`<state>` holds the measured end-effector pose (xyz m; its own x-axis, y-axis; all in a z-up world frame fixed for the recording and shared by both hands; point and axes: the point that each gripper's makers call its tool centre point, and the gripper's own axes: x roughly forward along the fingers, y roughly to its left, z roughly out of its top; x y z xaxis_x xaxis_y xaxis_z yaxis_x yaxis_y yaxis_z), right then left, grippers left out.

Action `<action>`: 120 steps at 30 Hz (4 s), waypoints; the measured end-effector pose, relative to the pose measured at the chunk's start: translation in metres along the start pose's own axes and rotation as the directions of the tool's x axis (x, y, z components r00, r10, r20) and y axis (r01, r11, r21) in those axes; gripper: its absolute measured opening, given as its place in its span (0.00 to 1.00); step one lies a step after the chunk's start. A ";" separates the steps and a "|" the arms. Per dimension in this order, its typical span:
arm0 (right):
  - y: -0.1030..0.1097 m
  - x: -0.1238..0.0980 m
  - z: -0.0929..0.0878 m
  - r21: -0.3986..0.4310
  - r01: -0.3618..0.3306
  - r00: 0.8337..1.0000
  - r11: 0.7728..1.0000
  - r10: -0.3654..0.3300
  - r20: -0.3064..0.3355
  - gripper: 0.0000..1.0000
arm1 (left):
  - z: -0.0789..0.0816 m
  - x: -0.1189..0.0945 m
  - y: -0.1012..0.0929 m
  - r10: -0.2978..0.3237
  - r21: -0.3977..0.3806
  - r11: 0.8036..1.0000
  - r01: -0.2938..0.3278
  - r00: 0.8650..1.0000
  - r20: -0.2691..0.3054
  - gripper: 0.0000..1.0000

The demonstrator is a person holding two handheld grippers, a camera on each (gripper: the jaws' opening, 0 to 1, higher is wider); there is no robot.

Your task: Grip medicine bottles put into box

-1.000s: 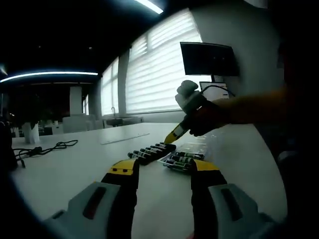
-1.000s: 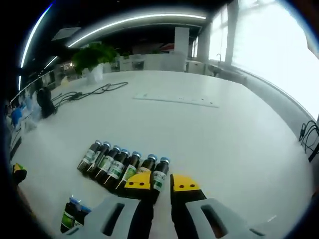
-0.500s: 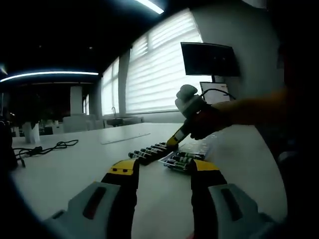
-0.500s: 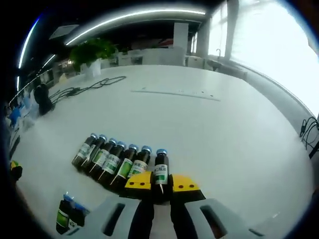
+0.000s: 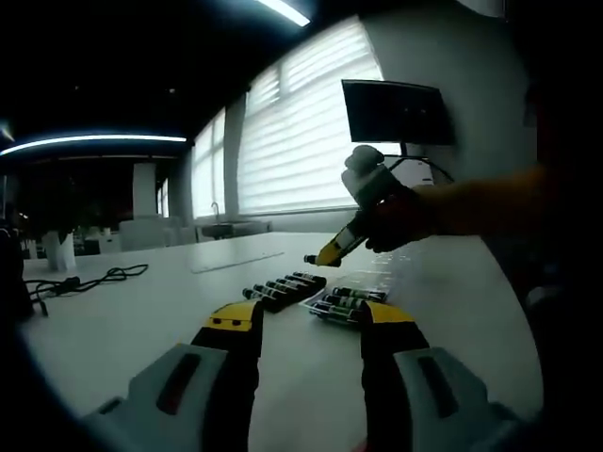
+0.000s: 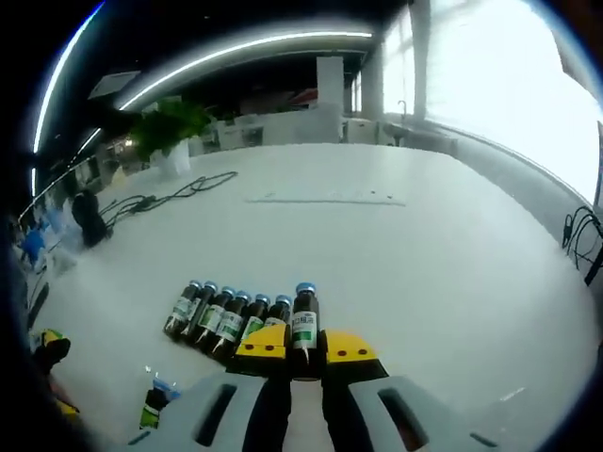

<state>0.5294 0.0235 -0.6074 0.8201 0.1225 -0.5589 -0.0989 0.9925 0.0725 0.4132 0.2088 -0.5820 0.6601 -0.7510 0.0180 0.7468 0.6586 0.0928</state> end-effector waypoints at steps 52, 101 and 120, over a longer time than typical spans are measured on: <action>0.033 -0.064 -0.052 0.036 -0.089 0.996 0.995 0.090 -0.017 0.02 | 0.003 0.000 -0.006 -0.039 -0.017 0.999 0.040 0.999 0.016 0.34; 0.040 -0.059 -0.067 -0.154 -0.033 0.999 0.988 0.028 -0.035 0.00 | 0.003 0.000 -0.006 -0.036 -0.025 0.999 0.037 0.999 0.016 0.34; 0.045 -0.059 -0.053 -0.129 -0.086 0.996 0.988 0.085 -0.010 0.06 | 0.002 0.000 -0.005 -0.033 -0.020 0.999 0.033 0.999 0.011 0.34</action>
<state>0.4467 0.0610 -0.6153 0.8029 0.2065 -0.5592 -0.2406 0.9705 0.0130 0.4088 0.2054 -0.5802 0.6342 -0.7727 0.0259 0.7697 0.6342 0.0738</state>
